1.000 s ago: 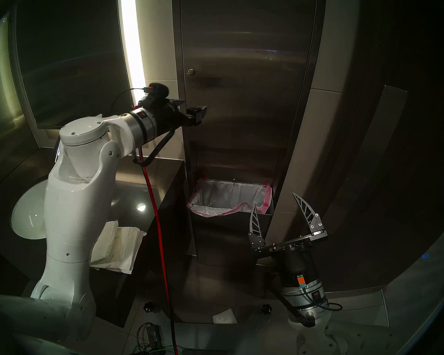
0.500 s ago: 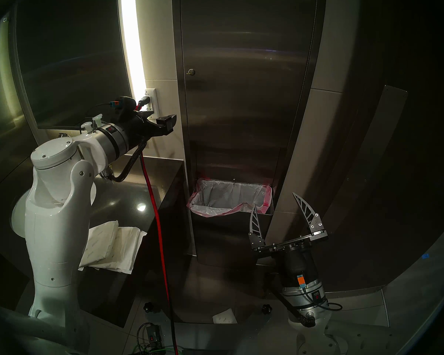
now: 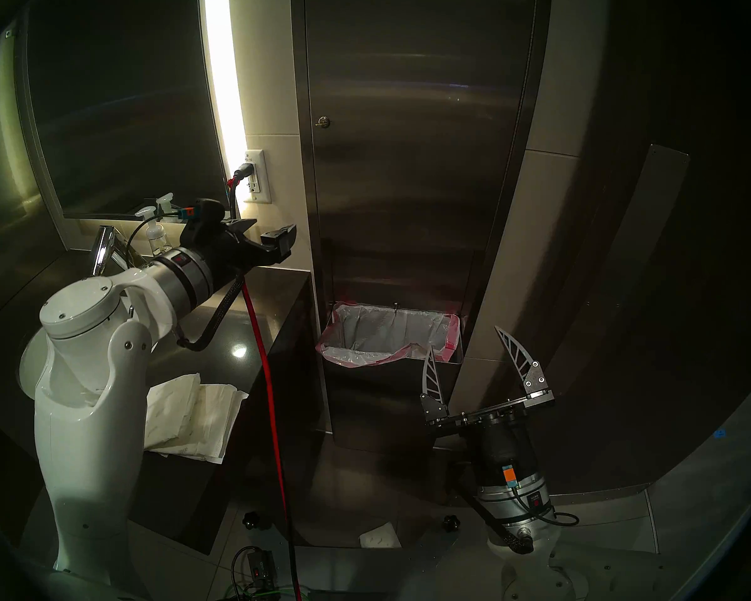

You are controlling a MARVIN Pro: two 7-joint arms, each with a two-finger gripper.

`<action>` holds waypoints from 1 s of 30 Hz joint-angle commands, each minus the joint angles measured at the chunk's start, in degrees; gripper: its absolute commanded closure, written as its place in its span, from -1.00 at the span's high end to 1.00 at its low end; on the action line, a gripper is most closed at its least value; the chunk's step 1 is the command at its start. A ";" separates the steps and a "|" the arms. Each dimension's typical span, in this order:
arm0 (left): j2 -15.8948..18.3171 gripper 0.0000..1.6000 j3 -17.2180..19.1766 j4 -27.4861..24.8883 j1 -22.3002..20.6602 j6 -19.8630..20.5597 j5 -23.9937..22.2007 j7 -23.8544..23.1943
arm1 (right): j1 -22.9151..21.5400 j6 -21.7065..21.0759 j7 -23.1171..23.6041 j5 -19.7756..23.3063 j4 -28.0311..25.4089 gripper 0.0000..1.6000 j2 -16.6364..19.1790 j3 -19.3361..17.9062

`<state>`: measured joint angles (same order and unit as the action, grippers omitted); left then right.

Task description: Twist key and close towel dispenser

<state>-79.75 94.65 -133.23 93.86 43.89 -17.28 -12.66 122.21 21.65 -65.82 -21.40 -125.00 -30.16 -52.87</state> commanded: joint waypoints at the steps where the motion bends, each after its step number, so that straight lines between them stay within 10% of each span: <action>1: -1.50 1.00 2.79 -2.59 6.89 -5.76 1.44 1.50 | -0.06 0.00 -0.07 -0.30 -0.57 1.00 -0.12 0.01; 10: -4.36 1.00 3.04 -1.70 7.04 -13.99 2.58 3.64 | -0.05 -0.01 -0.09 -0.32 -0.58 1.00 -0.12 0.02; 30: -3.45 1.00 0.60 0.66 5.97 -16.96 4.84 4.50 | -0.05 -0.02 -0.09 -0.32 -0.58 1.00 -0.12 0.02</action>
<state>-83.39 95.16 -131.79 100.61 28.14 -12.30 -7.69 122.21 21.65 -65.83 -21.41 -125.00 -30.16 -52.87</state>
